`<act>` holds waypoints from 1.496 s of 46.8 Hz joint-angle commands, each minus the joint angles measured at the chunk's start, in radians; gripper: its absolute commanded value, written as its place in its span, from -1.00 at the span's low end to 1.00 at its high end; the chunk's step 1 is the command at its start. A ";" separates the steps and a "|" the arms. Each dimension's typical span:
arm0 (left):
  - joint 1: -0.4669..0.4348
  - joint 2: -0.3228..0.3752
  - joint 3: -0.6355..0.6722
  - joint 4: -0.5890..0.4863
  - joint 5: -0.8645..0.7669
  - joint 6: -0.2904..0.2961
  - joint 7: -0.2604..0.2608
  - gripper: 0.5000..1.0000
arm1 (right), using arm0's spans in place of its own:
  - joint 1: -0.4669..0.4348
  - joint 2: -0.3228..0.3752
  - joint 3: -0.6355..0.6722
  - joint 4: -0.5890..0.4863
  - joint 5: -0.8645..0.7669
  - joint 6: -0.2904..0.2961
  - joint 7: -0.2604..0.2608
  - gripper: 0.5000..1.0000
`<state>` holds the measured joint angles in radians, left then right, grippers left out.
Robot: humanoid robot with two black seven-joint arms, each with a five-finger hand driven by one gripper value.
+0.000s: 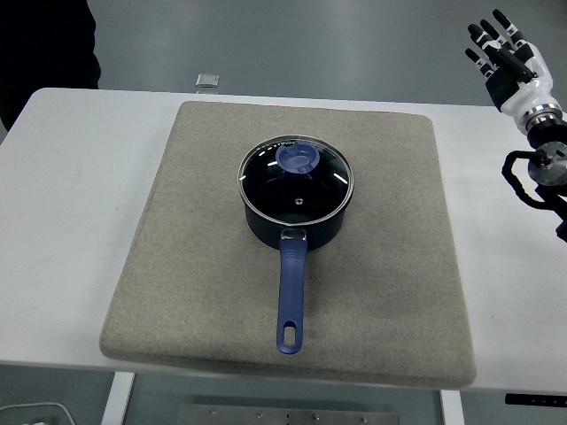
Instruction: Lift the pot lid and place it to the right of the pot.
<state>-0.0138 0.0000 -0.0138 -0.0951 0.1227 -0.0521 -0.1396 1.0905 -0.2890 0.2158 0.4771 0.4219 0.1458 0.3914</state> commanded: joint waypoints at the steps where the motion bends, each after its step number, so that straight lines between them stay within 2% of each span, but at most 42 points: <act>1: 0.000 0.000 0.000 0.000 0.000 0.000 0.000 1.00 | 0.000 -0.001 -0.001 0.000 0.000 0.000 0.000 0.62; 30: 0.000 0.000 0.002 -0.002 0.000 0.000 0.000 1.00 | 0.000 -0.010 -0.003 -0.002 0.000 0.006 0.000 0.62; 70: 0.000 0.000 0.002 -0.005 0.000 0.000 0.000 1.00 | 0.005 -0.013 -0.004 -0.009 0.002 -0.015 0.000 0.62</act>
<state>-0.0138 0.0000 -0.0126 -0.0987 0.1233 -0.0521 -0.1396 1.0967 -0.3022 0.2124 0.4668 0.4234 0.1289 0.3911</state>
